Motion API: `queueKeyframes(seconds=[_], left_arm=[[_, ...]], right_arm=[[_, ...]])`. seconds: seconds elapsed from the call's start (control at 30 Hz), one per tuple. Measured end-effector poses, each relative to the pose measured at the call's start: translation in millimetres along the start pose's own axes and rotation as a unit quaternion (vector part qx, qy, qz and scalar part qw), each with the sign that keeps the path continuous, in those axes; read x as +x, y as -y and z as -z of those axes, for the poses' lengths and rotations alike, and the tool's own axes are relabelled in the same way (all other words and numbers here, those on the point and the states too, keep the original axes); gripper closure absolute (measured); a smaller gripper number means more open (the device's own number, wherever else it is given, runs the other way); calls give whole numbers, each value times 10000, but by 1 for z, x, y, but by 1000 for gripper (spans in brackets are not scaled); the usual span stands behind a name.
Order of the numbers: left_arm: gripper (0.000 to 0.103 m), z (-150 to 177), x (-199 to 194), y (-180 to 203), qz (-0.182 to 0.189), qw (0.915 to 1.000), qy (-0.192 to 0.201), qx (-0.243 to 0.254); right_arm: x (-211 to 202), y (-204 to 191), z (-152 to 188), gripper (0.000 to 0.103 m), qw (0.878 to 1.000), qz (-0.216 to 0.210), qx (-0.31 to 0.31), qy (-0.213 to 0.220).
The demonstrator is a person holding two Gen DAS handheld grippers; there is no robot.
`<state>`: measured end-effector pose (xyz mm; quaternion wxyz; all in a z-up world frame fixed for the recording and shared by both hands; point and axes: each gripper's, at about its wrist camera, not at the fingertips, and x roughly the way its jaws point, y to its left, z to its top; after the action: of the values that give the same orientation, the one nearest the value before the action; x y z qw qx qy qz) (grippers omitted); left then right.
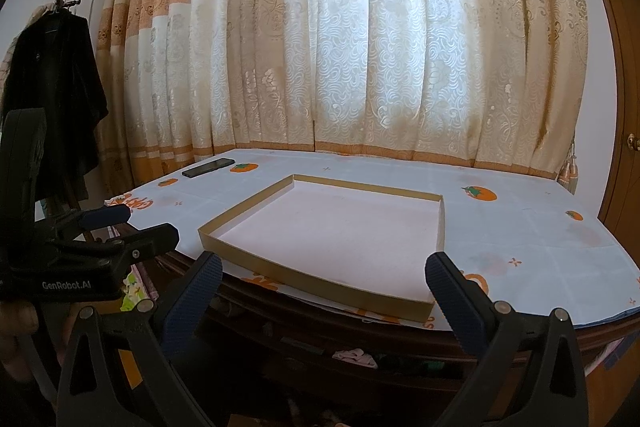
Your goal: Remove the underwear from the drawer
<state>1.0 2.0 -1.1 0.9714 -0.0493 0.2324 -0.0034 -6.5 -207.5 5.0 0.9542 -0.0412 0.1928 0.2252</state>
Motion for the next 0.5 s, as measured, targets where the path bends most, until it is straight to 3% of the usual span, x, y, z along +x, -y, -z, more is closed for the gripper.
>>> queueKeyframes(seconds=[0.5], left_arm=[[0, 0, 0, 0, 0, 10000, 1, -1]], right_arm=[[0, 1, 3, 0, 10000, -39, 71, 5]])
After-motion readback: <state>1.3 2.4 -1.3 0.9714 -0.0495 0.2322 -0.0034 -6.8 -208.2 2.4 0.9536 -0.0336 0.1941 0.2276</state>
